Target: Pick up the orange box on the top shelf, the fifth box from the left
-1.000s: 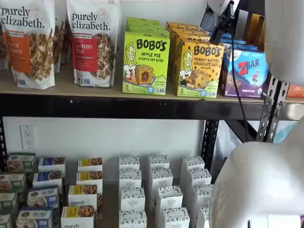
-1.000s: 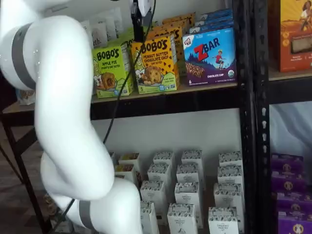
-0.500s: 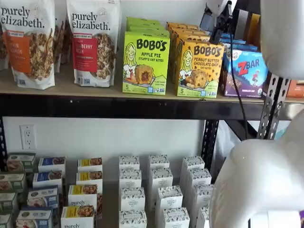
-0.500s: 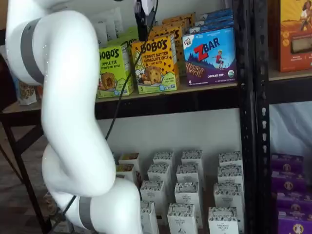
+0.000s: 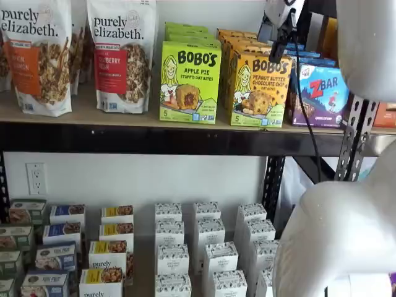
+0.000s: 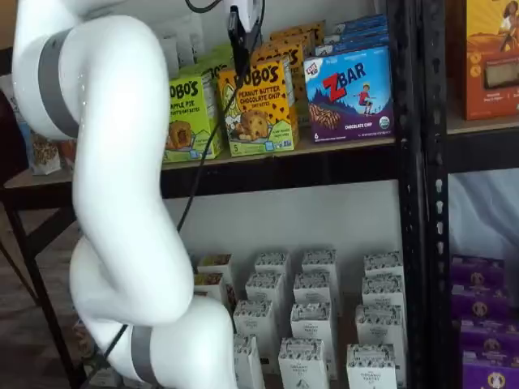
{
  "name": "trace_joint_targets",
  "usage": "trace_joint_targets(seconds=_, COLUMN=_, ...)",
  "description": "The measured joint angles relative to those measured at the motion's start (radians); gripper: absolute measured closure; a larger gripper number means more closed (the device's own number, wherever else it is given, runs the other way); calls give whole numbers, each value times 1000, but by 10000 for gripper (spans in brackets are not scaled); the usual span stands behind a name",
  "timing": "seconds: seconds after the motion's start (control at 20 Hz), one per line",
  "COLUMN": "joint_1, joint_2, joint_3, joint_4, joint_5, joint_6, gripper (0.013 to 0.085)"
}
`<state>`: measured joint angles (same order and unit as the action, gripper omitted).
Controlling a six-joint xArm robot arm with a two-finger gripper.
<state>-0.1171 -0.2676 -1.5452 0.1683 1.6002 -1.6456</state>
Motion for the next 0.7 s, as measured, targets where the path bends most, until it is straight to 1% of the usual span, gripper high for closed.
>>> trace_joint_targets(seconds=0.3, joint_1=4, joint_2=25, joint_3=-7, joint_4=-34, joint_5=16, joint_6=-6, gripper=130)
trace_joint_targets(seconds=0.7, joint_1=2, joint_2=20, joint_3=36, joint_4=-54, joint_5=-16, joint_6=-16, gripper=130)
